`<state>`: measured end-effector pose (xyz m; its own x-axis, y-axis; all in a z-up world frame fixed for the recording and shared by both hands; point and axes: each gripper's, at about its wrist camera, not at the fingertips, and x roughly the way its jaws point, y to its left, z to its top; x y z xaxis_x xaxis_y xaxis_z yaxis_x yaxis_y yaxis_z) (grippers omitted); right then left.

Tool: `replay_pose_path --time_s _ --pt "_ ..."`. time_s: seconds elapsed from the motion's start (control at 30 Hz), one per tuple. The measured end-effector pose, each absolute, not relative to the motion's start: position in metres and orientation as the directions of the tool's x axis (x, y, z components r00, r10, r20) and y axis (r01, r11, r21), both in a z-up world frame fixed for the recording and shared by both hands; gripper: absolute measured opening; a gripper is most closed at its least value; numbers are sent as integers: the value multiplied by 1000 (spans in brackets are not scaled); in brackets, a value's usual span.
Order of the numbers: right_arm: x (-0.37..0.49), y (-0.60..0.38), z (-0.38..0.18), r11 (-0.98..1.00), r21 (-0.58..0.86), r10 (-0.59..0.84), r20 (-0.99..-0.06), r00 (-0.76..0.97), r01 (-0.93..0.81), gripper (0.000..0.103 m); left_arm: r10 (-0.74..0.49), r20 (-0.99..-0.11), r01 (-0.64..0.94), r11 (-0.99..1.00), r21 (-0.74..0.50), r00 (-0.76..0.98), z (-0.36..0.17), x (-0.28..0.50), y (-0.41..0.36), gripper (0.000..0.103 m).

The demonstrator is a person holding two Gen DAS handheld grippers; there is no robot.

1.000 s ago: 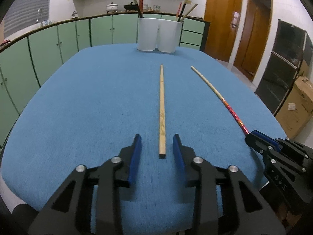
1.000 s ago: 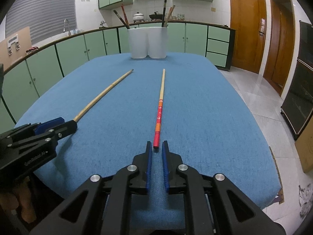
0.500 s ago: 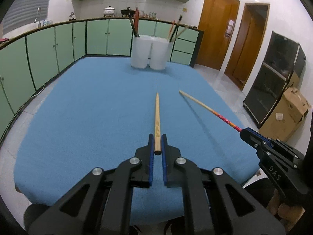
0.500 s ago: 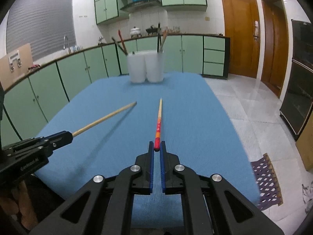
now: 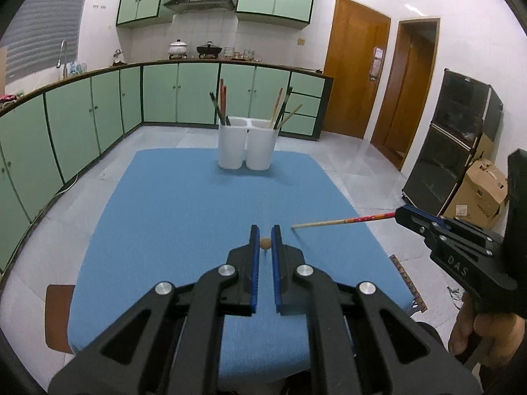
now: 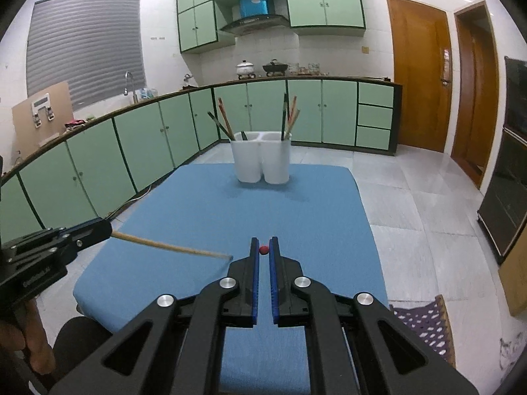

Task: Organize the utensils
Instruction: 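Carry the wooden chopstick in the left tool while the right tool carries its chopstick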

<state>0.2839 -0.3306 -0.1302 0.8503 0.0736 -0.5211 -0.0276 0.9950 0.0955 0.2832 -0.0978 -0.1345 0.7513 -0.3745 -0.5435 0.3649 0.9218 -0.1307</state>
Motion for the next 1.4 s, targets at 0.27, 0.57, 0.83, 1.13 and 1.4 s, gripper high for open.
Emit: replay_pose_path --time_s 0.27,0.57,0.83,1.13,1.4 --pt "315 -332 -103 996 54 92 -549 831 -74 6 -372 -521 383 919 -91 768 -112 291 -98 6" --pt "358 -325 -80 991 6 112 -597 795 -134 6 -393 -534 414 906 -87 748 -100 316 -100 6" --pt "404 -325 -65 986 7 130 -643 754 -165 6 -407 -567 429 897 -101 716 -98 348 -105 6" --pt "425 -333 -49 986 31 142 -663 735 -163 6 -411 -579 444 891 -93 704 -85 373 -106 6" --pt "432 -331 -23 986 32 144 -653 743 -163 6 -417 -566 456 887 -81 711 -57 399 -112 6"
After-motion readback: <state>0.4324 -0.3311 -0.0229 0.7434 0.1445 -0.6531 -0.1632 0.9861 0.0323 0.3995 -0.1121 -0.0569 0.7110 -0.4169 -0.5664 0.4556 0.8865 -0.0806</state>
